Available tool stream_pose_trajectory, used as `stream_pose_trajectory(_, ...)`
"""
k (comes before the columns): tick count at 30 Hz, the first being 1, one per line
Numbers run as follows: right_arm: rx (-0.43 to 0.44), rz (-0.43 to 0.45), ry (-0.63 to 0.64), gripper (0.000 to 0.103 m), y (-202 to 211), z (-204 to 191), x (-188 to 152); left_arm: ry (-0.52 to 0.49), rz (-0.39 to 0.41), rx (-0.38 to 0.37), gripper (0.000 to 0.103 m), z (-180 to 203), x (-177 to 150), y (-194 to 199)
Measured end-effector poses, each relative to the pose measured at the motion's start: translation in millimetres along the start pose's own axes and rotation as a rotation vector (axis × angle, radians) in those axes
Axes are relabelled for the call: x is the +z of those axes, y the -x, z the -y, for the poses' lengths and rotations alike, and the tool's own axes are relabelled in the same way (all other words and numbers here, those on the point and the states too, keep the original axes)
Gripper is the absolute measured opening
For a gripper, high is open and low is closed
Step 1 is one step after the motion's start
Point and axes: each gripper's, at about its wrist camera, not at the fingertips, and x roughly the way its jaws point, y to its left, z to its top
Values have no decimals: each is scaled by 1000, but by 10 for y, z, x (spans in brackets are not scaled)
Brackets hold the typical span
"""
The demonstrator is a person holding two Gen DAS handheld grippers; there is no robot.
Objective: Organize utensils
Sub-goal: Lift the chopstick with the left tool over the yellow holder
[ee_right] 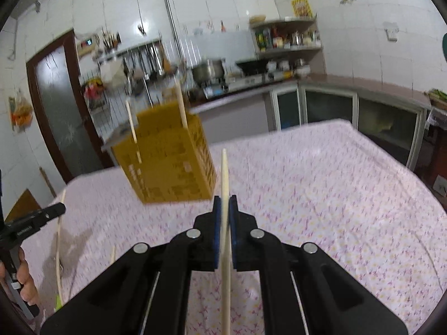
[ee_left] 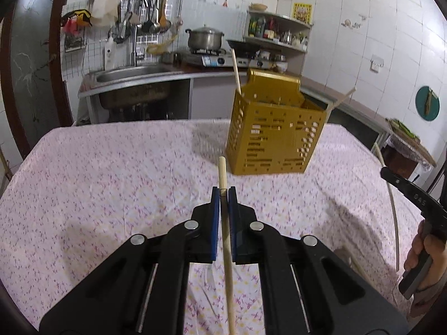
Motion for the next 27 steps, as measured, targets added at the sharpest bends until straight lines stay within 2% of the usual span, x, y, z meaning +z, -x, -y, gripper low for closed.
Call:
stream_pose_trajectory(11, 78, 219, -29, 6, 202, -128, 225, 0, 168, -35, 4, -2, 283, 111)
stream_pose_trajectory(19, 126, 330, -23, 6, 155, -274, 480, -26, 262, -64, 4, 104, 613, 138)
stream_pose_trajectory(22, 155, 358, -21, 6, 108, -349, 577, -19, 277, -85, 4, 130, 723, 116)
stream_pose_trajectory(27, 170, 350, -7, 6, 7, -420, 634, -31, 286, -97, 4, 190, 822, 47)
